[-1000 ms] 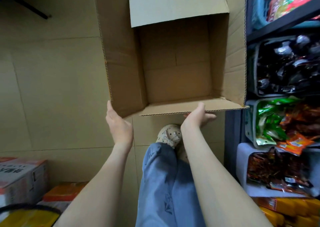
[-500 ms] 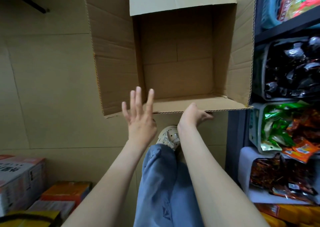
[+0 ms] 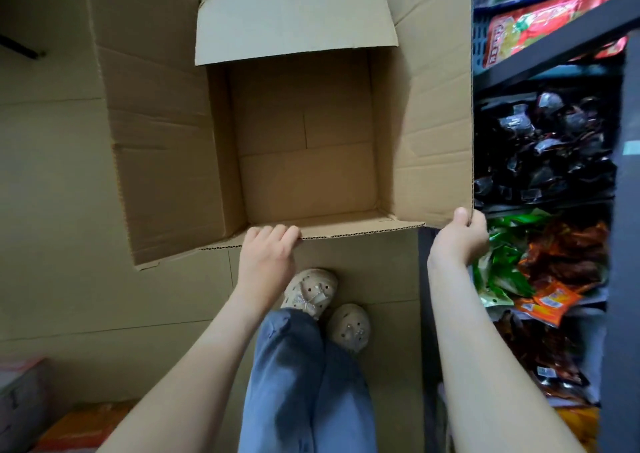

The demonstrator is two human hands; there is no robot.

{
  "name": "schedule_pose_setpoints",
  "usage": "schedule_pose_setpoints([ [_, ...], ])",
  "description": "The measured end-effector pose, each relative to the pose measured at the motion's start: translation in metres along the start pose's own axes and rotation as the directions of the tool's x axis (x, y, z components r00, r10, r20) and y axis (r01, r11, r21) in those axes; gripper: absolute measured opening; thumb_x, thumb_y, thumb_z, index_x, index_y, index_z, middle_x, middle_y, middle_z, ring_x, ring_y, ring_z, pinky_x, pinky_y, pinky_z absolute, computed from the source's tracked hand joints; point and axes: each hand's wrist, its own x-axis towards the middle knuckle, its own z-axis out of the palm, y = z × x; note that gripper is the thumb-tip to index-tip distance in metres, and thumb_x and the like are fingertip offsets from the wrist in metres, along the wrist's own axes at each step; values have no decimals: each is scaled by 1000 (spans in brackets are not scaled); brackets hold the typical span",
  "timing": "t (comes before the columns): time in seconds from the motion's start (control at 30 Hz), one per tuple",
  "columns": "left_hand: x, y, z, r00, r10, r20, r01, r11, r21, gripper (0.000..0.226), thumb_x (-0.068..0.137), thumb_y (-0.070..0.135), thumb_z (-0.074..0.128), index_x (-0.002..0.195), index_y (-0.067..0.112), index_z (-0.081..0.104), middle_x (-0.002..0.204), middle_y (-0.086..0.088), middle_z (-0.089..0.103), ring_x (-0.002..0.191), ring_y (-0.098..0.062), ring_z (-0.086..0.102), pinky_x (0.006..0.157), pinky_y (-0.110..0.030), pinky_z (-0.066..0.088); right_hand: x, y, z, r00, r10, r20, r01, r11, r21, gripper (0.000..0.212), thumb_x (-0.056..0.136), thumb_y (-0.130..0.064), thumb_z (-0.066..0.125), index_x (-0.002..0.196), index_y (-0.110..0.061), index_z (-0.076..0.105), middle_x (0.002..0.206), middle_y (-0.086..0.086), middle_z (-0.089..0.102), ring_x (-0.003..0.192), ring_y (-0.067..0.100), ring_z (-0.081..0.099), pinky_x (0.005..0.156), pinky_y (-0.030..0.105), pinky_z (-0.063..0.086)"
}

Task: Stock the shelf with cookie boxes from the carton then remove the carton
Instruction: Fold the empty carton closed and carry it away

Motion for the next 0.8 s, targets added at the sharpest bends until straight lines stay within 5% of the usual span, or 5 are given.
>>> schedule_pose_setpoints([
  [0.17,44,-1,-4,981,-170,95,173,985,-23,12,73,4,59,85,8,62,75,-11,65,74,-32,62,74,-36,41,-36,27,0,968,-243,65,248,965,-84,28,98,-20,47,118,-6,62,107,22,66,97,37,60,78,36,42],
  [0.33,85,17,30,869,-482,113,475,876,83,82,63,14,70,131,11,25,133,-15,27,126,-29,26,101,-42,29,-73,39,27,847,-505,165,513,858,-10,39,95,-8,48,134,-10,50,122,18,61,111,35,58,91,43,48],
  [0.47,84,24,55,888,-439,138,437,898,50,76,73,6,61,140,4,25,142,-23,31,134,-38,29,97,-48,43,-67,41,38,838,-537,95,536,843,44,39,93,-1,45,132,-8,51,120,18,63,107,35,61,88,36,47],
  [0.57,76,14,73,889,-318,330,359,931,-71,74,87,-9,34,150,4,-1,158,-20,-5,145,-40,-1,109,-47,31,-62,42,39,841,-536,72,534,844,44,40,93,0,40,130,-8,53,115,19,65,102,36,62,85,38,47],
  [0.8,69,-10,88,741,-183,646,368,915,-163,78,87,2,38,152,16,-3,158,-7,-17,145,-31,-13,114,-41,21,-85,54,56,771,-631,85,632,774,20,60,80,14,40,137,-5,46,128,13,59,115,24,53,98,38,43],
])
